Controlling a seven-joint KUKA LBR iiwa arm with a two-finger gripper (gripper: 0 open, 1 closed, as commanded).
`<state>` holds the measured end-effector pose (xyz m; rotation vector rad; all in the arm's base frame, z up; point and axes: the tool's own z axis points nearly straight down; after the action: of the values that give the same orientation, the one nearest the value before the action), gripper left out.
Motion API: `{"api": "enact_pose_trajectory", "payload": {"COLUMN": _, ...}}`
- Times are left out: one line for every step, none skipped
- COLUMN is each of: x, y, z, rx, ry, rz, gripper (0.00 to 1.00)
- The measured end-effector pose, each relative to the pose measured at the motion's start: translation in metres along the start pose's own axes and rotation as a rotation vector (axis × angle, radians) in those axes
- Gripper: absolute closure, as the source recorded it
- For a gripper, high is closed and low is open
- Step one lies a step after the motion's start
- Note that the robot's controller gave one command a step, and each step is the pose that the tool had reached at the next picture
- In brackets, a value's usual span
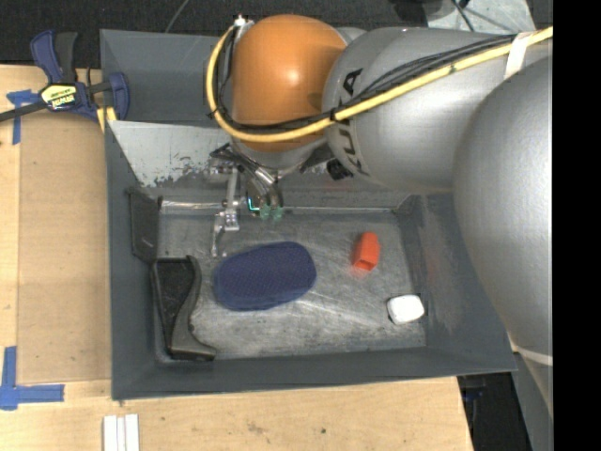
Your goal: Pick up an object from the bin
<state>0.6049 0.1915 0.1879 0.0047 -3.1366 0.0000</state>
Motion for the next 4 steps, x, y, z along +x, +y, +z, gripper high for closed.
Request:
{"api": "enact_pose_trajectory", "payload": {"x": 0.029, "y": -0.023, "z": 0.105, "rx": -0.002, "ry": -0.012, "rz": -0.502, "gripper": 0.00}}
{"api": "enact_pose_trajectory", "payload": {"x": 0.031, "y": -0.071, "z": 0.109, "rx": -0.008, "ry": -0.022, "rz": -0.448, "gripper": 0.00}}
{"api": "enact_pose_trajectory", "payload": {"x": 0.006, "y": -0.141, "z": 0.109, "rx": -0.003, "ry": -0.020, "rz": -0.467, "gripper": 0.00}}
{"api": "enact_pose_trajectory", "payload": {"x": 0.007, "y": -0.141, "z": 0.106, "rx": 0.001, "ry": -0.009, "rz": -0.472, "gripper": 1.00}}
